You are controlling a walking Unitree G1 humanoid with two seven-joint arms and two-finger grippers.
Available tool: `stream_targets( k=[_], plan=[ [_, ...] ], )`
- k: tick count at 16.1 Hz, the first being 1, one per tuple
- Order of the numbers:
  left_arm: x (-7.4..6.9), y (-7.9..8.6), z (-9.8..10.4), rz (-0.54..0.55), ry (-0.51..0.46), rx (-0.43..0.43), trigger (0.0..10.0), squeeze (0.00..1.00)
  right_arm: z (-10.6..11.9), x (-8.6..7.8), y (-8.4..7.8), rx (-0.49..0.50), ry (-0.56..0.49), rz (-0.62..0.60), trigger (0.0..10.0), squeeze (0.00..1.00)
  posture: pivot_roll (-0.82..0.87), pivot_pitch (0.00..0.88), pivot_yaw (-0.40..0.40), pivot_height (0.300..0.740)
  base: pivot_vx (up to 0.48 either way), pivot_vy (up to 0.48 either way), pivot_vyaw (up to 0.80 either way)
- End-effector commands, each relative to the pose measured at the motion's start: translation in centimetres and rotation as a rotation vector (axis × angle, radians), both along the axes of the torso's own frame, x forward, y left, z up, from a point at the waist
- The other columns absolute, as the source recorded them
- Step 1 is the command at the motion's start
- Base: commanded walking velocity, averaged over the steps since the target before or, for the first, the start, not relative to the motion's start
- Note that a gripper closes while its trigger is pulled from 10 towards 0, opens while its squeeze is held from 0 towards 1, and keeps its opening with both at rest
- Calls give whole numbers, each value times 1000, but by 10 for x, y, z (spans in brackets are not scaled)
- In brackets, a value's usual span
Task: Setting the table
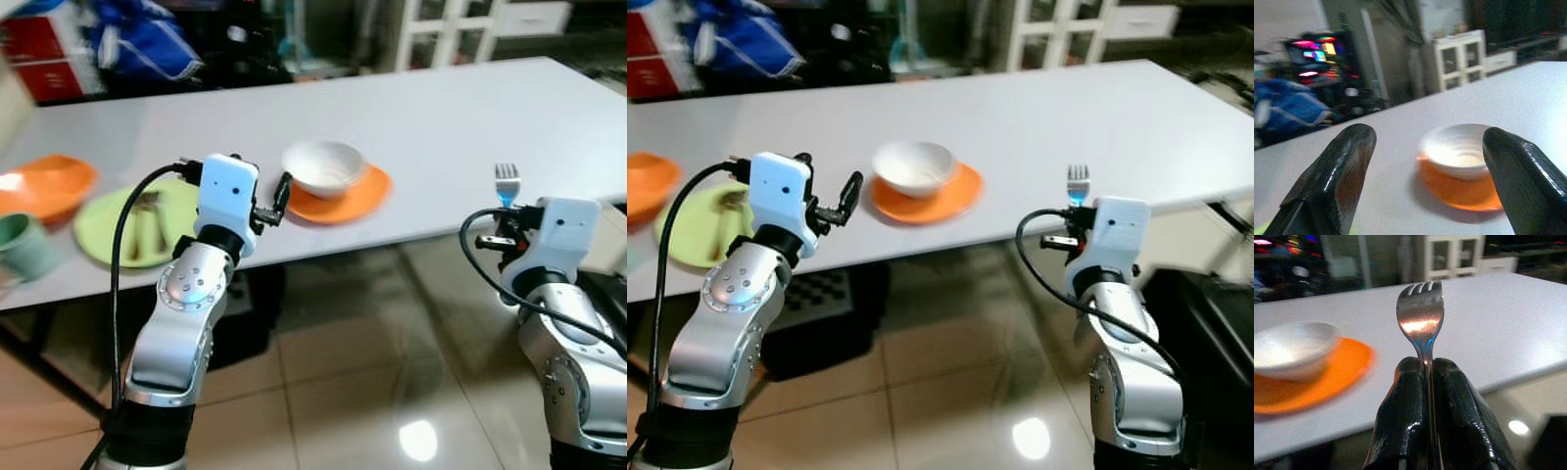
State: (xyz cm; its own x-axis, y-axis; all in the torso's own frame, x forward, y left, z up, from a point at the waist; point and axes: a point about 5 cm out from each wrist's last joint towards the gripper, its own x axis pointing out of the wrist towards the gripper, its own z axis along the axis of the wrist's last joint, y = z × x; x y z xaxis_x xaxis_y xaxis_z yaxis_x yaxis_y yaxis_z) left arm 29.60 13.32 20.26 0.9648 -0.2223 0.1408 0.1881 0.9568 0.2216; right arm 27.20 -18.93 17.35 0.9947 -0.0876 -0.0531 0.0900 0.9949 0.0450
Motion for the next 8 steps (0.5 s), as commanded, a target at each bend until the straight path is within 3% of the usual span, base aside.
stream_targets(
  k=[1, 5, 8],
  plan=[
    [1, 3, 0, 11, 8, 3, 10000, 0, 5, 0, 8, -7, -20, 53, 10000, 0, -21, 0, 3, 740, 394, 0, 0],
    [0, 6, 1, 19, 4, 7, 10000, 0, 6, -1, 18, -13, -24, 133, 10000, 0, -14, 0, -3, 740, 401, 0, 0],
    [0, 6, 2, 20, 3, 8, 10000, 0, 6, 1, 18, -67, -12, 137, 10000, 0, -14, 0, -3, 740, 401, 0, 706]
  ],
)
